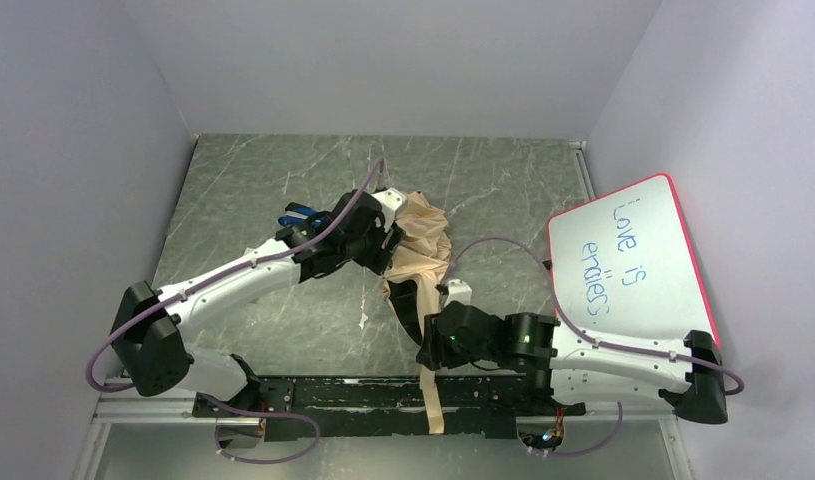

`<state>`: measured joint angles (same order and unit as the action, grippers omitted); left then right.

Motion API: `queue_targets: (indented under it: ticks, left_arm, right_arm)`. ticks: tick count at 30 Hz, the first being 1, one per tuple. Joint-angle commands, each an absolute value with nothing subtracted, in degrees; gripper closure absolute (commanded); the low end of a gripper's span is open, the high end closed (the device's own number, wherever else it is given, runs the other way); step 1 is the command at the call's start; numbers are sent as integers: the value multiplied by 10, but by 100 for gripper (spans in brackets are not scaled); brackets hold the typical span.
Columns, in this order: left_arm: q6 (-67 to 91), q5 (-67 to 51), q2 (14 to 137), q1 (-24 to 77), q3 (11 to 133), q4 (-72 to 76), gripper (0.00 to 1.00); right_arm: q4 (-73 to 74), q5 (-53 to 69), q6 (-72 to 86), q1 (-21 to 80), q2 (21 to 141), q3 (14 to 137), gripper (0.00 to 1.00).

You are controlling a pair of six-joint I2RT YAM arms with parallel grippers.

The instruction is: Put away the umbrella

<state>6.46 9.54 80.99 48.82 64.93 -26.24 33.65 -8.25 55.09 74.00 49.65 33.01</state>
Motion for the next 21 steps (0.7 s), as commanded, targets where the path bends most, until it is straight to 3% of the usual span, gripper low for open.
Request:
queue_targets:
  ticks: [1, 9, 12, 15, 21]
  left_arm:
    - [63, 115, 793, 470, 674, -247, 24]
    - [61, 99, 756, 444, 649, -245, 24]
    - [64, 93, 744, 438, 634, -243, 24]
    - [73, 80, 734, 430, 618, -245, 24]
    - [93, 79, 712, 422, 583, -248, 24]
  right_arm:
    - [435, -193, 519, 743, 507, 400, 46]
    - [489, -337, 396, 704, 565, 546, 25]
    - [453, -317, 288, 605, 608, 598, 24]
    - [389, -220, 187, 471, 636, 618, 23]
    - [346, -201, 175, 313, 730, 658, 26]
